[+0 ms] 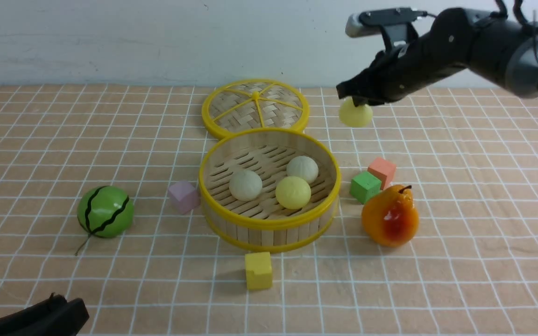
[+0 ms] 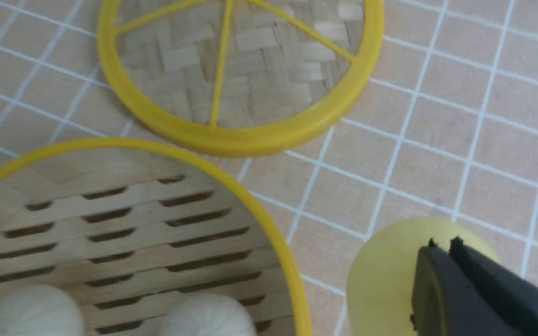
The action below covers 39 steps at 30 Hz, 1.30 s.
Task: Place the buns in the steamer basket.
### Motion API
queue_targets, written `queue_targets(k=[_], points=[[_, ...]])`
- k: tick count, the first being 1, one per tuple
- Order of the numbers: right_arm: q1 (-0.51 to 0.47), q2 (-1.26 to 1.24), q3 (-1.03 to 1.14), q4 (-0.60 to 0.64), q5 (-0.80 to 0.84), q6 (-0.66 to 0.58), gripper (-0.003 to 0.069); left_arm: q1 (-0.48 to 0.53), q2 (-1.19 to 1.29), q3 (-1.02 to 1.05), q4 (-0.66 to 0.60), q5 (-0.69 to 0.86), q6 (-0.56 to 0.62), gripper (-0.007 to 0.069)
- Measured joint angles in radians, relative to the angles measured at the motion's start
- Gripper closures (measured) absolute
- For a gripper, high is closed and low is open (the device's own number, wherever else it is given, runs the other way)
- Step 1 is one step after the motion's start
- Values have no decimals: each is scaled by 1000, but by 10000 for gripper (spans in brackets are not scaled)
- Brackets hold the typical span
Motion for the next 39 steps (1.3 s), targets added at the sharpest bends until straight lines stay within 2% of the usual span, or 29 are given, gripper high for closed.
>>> queue_targets(k=[7,10,21,28,30,32,33,35,37,38,39], points=[[105,-11,0,181,46,-165,666,0,0,0,0,0,0,407],[146,15,0,215,29,-198,664,0,0,0,0,0,0,407],[191,156,0,200,-132,-203,641,0,0,0,0,0,0,396],[191,216,0,185,-195,-203,529,0,0,0,0,0,0,393],[191,210,1,184,-190,-203,405,0,0,0,0,0,0,389],[191,196,1,181,-174,-203,361,0,0,0,0,0,0,389],[191,169,1,177,-137,-201,302,0,0,0,0,0,0,387],[189,105,2,167,-52,-177,267,0,0,0,0,0,0,387],[185,44,2,152,27,-140,274,0,0,0,0,0,0,387],[182,-26,4,120,97,-111,302,0,0,0,0,0,0,387],[178,-103,16,84,181,-76,361,0,0,0,0,0,0,387]])
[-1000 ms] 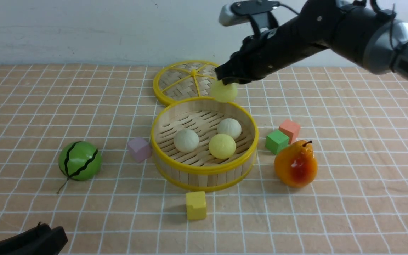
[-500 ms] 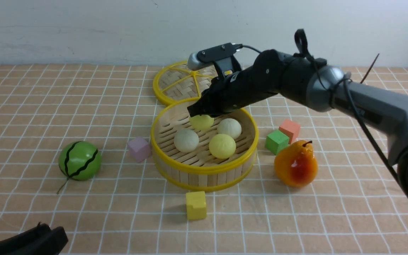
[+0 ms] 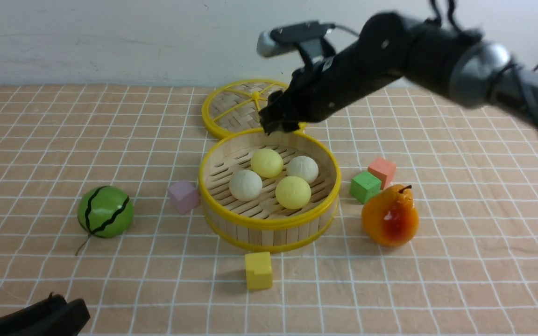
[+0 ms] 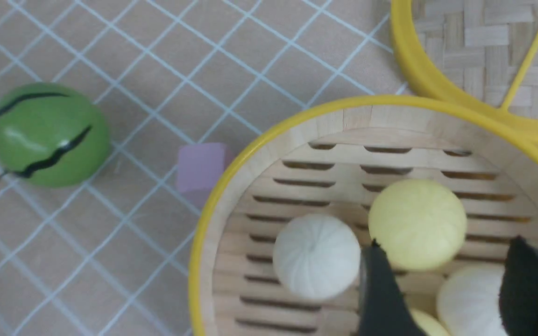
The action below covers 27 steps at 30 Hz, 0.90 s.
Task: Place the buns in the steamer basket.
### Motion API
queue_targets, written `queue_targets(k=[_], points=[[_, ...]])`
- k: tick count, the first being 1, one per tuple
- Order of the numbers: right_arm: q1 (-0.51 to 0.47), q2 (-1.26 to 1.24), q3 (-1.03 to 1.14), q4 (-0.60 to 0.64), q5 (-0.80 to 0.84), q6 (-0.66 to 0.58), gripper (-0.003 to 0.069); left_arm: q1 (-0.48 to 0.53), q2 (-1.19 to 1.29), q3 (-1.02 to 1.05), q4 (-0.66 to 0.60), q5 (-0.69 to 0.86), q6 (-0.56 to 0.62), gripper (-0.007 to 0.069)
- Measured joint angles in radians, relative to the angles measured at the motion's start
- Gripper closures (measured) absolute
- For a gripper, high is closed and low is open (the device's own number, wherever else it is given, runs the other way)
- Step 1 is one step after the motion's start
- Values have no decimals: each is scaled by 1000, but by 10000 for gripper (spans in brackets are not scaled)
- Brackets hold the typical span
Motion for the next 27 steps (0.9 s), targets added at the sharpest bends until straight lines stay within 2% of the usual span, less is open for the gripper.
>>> queue_targets(k=[1,2,4,5,8,15,22,27], points=[[0,-46,16,-22,38,18,405,0,0,0,0,0,0,387],[0,-56,16,-28,47,22,416,0,0,0,0,0,0,387],[-1,-202,100,-89,133,83,587,0,0,0,0,0,0,387],[-1,-254,141,-101,155,110,634,0,0,0,0,0,0,387],[-1,-373,253,-123,179,173,676,0,0,0,0,0,0,387],[-1,-634,518,-140,212,227,669,0,0,0,0,0,0,387],[-1,-703,552,-140,388,228,669,0,0,0,0,0,0,387],[-1,-703,553,-140,419,230,669,0,0,0,0,0,0,387]])
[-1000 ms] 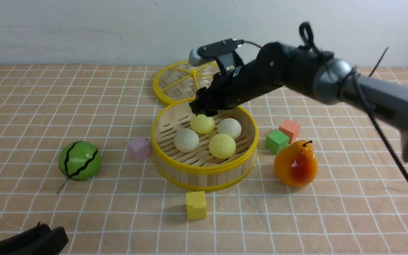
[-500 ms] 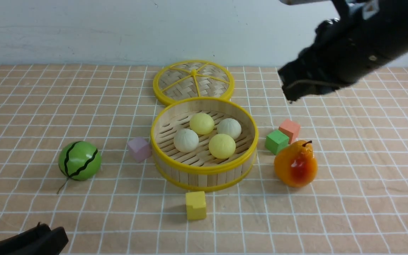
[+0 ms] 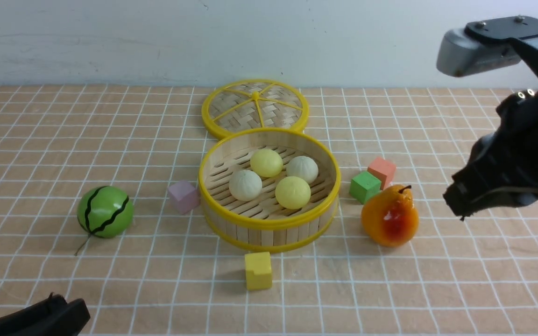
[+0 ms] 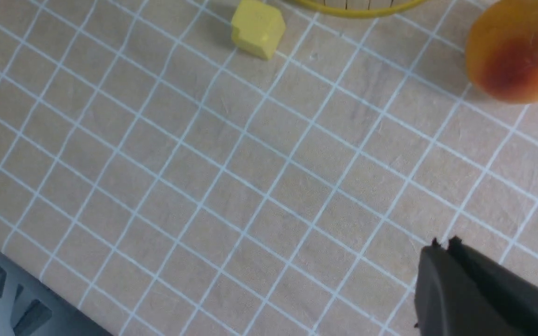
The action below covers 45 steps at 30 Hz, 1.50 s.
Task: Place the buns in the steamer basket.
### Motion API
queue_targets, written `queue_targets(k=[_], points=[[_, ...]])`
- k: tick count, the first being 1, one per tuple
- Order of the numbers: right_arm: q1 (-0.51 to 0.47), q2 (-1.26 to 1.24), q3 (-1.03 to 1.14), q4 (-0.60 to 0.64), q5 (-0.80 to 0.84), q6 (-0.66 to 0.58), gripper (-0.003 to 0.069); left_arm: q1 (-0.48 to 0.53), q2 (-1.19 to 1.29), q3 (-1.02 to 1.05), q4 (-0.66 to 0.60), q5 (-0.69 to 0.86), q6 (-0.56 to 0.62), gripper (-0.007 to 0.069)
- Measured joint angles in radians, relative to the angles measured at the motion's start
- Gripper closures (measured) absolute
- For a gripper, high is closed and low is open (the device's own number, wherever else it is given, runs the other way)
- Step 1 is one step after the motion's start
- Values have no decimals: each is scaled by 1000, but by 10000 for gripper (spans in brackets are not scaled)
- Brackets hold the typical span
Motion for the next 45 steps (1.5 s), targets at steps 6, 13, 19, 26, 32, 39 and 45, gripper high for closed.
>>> queue_targets(k=[6,13,19,26,32,39,45], points=[[0,-126,123,-155,-47,1,669,0,0,0,0,0,0,387],[-129,-617,745,-233,-606,156,669,0,0,0,0,0,0,387],[-307,-1003,1207,-271,-876,240,669,0,0,0,0,0,0,387],[-365,-1270,1396,-314,-863,277,669,0,0,0,0,0,0,387],[-372,-1304,1396,-316,-861,295,669,0,0,0,0,0,0,387],[-373,-1304,1396,-317,-861,296,669,0,0,0,0,0,0,387],[-373,-1304,1396,-317,-861,297,664,0,0,0,0,0,0,387]])
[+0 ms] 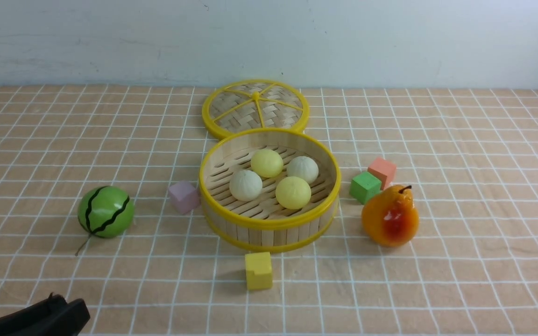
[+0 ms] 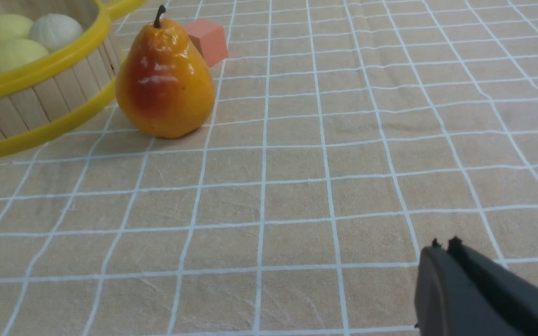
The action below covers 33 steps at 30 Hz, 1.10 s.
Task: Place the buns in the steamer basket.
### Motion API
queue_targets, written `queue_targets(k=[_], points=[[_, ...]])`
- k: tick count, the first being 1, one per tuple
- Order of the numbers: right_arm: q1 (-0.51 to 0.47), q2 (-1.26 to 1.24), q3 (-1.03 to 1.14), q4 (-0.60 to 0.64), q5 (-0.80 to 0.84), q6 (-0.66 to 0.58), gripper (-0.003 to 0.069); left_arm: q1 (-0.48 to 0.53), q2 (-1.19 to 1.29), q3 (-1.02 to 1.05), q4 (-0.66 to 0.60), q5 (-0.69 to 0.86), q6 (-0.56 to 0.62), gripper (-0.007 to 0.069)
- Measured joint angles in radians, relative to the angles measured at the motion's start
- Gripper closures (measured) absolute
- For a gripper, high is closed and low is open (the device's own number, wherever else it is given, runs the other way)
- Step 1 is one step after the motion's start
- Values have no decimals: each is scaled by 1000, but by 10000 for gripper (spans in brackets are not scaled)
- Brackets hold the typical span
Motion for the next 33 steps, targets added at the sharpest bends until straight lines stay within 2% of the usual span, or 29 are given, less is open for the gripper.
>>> queue_targets(k=[12,16,19,22,23,24,27,30,33], points=[[0,0,0,0,0,3,655,0,0,0,0,-2,0,387],[-2,0,0,0,0,3,649,1,-4,20,0,-49,0,387],[-5,0,0,0,0,3,645,63,-64,55,0,-59,0,389],[-6,0,0,0,0,3,642,185,-169,102,0,-40,-3,414],[-6,0,0,0,0,3,641,185,-169,102,0,-35,-3,417],[-6,0,0,0,0,3,641,255,-238,119,0,16,-14,441],[-7,0,0,0,0,3,637,345,-361,122,7,195,-23,508],[-7,-1,0,0,0,3,634,373,-399,127,21,380,-24,581],[-7,-1,0,0,0,3,628,377,-401,129,23,424,-31,638]])
